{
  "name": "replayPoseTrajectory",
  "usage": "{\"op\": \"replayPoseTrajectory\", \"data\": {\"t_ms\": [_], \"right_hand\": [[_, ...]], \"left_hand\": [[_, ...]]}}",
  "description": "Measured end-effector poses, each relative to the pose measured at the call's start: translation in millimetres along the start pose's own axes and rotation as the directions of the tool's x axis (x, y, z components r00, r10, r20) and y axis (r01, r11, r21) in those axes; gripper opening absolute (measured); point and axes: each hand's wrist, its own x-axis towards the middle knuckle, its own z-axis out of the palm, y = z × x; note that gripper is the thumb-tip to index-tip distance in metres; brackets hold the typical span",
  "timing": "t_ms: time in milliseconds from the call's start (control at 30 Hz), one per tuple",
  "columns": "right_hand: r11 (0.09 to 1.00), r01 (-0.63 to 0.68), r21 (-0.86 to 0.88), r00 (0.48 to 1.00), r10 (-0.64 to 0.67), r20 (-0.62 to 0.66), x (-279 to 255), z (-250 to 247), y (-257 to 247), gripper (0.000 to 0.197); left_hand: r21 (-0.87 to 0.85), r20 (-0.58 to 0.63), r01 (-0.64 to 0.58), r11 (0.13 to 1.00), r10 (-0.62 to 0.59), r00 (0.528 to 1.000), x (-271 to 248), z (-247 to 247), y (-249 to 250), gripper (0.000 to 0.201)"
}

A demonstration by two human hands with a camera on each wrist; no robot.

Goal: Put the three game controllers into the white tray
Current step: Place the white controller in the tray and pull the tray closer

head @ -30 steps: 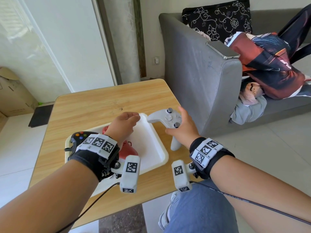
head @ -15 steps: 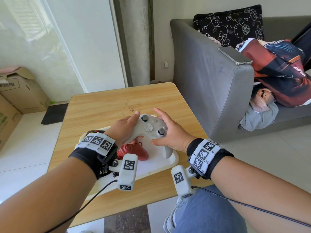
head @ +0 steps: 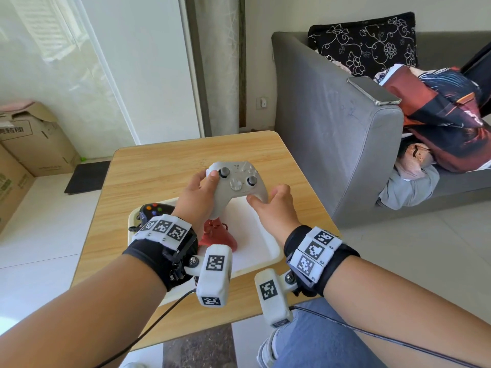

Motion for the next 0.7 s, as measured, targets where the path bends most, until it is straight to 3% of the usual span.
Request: {"op": "replayPoseTrajectory", "data": {"t_ms": [100,200,300,433,600,700], "right_hand": [[0.993,-0.045,0.107,0.992,0.032,0.119,-0.3,8.0,-3.5,0.021],[0.961,-0.12,0.25,0.979,0.073,0.19,0.0,12.1,-6.5,0.024],[0.941,-0.144,0.306,0.965,0.065,0.255,0.5,13.3,-4.3,0.034],[0.903,-0.194,0.383,0.95,0.076,0.302,2.1,10.0,2.1,0.044],[0.958,-0.159,0.239,0.93,0.064,0.362,1.8,9.1,11.7,0.103],[0.973,-0.139,0.183,0.922,0.06,0.383,5.2,7.7,24.7,0.098]], "left_hand": [[-0.045,-0.007,-0.005,0.999,0.005,1.0,-4.0,2.8,-3.2,0.052],[-0.088,0.003,0.017,0.996,-0.017,1.0,-8.0,6.8,-10.9,0.034],[-0.175,0.055,0.058,0.983,-0.049,0.997,-13.6,9.6,-17.8,0.037],[-0.038,0.057,0.049,0.998,-0.047,0.997,-18.7,9.5,-32.2,0.04],[0.181,0.08,0.04,0.983,-0.055,0.995,-30.2,13.4,-43.5,0.048],[0.243,0.099,0.06,0.968,-0.086,0.991,-34.1,17.0,-47.8,0.058]]}}
